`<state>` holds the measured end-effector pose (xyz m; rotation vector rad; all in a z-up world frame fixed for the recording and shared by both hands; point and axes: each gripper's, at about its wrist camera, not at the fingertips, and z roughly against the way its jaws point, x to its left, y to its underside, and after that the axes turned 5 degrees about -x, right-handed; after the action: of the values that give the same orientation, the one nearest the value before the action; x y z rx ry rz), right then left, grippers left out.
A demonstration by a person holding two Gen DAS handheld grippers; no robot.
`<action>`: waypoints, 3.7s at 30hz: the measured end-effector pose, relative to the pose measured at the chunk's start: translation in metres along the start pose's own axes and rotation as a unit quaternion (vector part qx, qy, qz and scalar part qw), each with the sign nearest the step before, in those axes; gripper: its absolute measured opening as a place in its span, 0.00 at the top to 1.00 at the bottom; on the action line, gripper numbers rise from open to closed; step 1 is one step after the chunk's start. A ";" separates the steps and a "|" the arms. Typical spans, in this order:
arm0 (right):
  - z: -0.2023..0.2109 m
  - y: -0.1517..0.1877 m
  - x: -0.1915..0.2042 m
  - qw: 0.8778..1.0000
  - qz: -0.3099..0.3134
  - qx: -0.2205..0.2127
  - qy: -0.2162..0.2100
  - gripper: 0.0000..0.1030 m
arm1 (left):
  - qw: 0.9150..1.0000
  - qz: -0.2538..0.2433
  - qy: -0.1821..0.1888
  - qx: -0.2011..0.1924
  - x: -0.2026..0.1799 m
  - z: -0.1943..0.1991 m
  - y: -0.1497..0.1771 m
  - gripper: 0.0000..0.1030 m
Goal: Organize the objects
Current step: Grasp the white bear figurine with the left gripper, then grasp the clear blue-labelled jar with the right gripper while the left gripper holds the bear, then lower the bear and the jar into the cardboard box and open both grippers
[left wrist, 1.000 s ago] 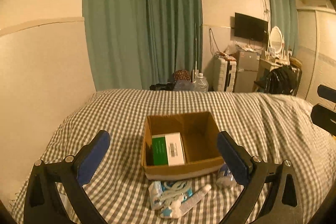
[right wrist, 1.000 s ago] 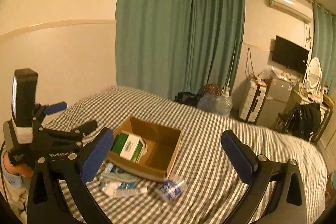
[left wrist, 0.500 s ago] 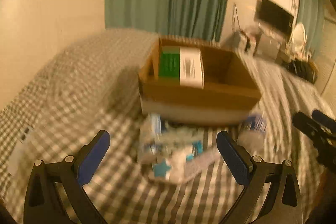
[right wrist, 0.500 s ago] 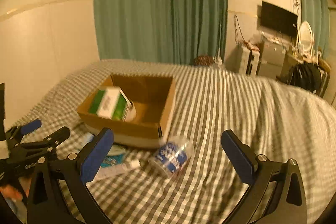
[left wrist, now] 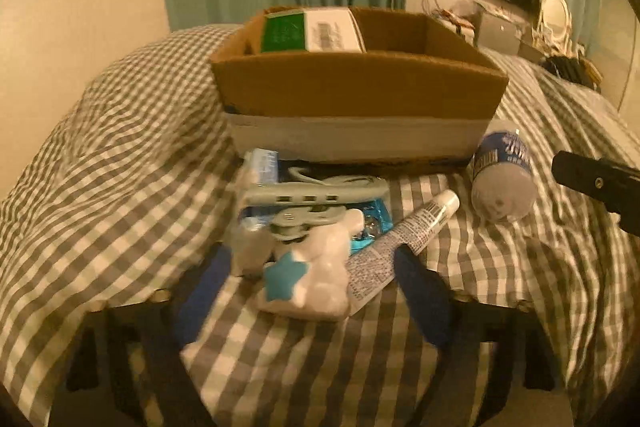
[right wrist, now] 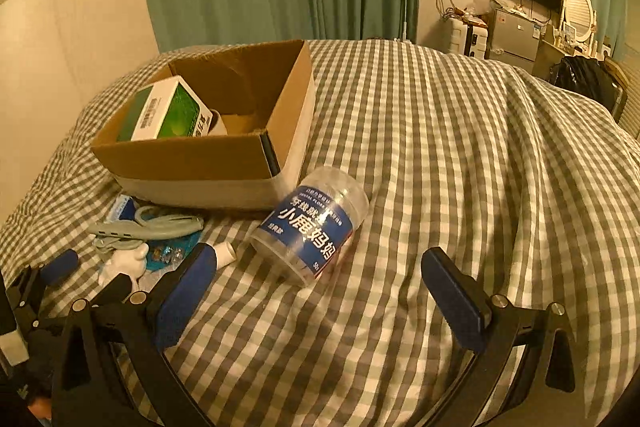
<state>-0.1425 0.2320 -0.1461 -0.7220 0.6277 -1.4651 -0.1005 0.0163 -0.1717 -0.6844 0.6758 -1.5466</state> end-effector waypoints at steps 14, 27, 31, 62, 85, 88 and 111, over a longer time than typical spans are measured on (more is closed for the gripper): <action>-0.018 0.009 0.000 1.000 -0.010 0.027 0.009 0.00 | 0.999 0.032 0.008 0.001 0.009 0.027 0.004 0.51; -0.050 -0.005 0.011 0.998 -0.025 0.051 0.029 0.00 | 0.997 0.073 0.016 -0.021 0.021 0.051 -0.014 0.59; -0.073 -0.006 0.017 0.996 -0.041 0.072 0.036 0.00 | 0.997 0.075 0.016 -0.011 0.021 0.046 -0.008 0.59; 0.013 0.033 0.001 0.998 -0.015 0.059 -0.024 0.40 | 0.995 0.075 0.059 -0.012 0.011 0.079 -0.016 0.59; 0.158 -0.042 0.019 0.992 0.035 -0.101 -0.065 0.40 | 0.990 0.035 0.092 -0.098 -0.004 0.149 -0.113 0.59; 0.162 -0.065 0.024 0.989 0.053 -0.120 -0.068 0.40 | 0.990 0.022 0.086 -0.112 -0.003 0.143 -0.136 0.59; 0.003 -0.188 0.028 0.990 0.067 -0.103 -0.074 0.40 | 0.994 -0.019 0.069 -0.079 -0.024 -0.045 -0.221 0.59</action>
<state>-0.2616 0.2092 -0.0001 -0.9222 0.7057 -1.2234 -0.2760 0.0582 -0.0343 -0.7158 0.9002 -1.5976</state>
